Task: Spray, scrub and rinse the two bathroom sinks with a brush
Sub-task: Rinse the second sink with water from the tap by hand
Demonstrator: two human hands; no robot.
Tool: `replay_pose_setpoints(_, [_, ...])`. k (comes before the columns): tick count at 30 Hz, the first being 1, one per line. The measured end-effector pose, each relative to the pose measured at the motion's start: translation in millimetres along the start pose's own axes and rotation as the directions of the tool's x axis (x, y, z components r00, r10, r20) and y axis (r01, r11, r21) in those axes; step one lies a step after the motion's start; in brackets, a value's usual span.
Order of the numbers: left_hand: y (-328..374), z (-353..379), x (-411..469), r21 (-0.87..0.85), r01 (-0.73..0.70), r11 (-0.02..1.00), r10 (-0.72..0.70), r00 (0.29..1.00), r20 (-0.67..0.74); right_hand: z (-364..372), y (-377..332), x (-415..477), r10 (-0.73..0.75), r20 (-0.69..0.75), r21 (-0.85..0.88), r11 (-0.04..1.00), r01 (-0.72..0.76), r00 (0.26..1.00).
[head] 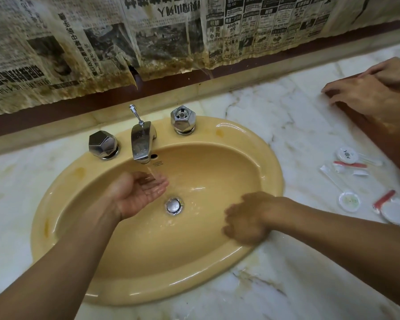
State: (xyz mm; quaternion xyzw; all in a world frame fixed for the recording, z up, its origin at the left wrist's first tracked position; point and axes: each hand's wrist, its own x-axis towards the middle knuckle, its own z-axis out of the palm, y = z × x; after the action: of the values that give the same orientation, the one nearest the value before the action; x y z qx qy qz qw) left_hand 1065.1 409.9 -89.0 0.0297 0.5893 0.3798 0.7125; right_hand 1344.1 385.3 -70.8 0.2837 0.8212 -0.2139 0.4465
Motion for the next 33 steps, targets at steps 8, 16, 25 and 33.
replay_pose_setpoints(8, [-9.1, 41.3, 12.5, -0.129, 0.103, 0.986, -0.074, 0.975, 0.209, -2.8, 17.1, 13.4, 0.05, -0.028, -0.131, 0.99, -0.053, 0.998])
replay_pose_setpoints(16, [-24.2, 58.6, 0.2, 0.085, 0.011, 0.996, -0.028, 0.98, 0.198, -14.4, 43.8, 56.0, 0.063, -0.288, -0.524, 0.825, -0.212, 0.956])
replay_pose_setpoints(25, [-12.8, -2.5, 1.8, 0.017, 0.025, 1.0, -0.025, 0.999, 0.031, 7.1, 9.5, -3.2, -0.106, 0.008, -0.11, 0.988, 0.106, 0.994])
replay_pose_setpoints(33, [-1.3, 14.7, 18.4, -0.047, 0.039, 0.998, -0.038, 0.999, 0.008, -14.9, 42.0, 14.7, 0.173, -0.069, -0.357, 0.915, -0.186, 0.983])
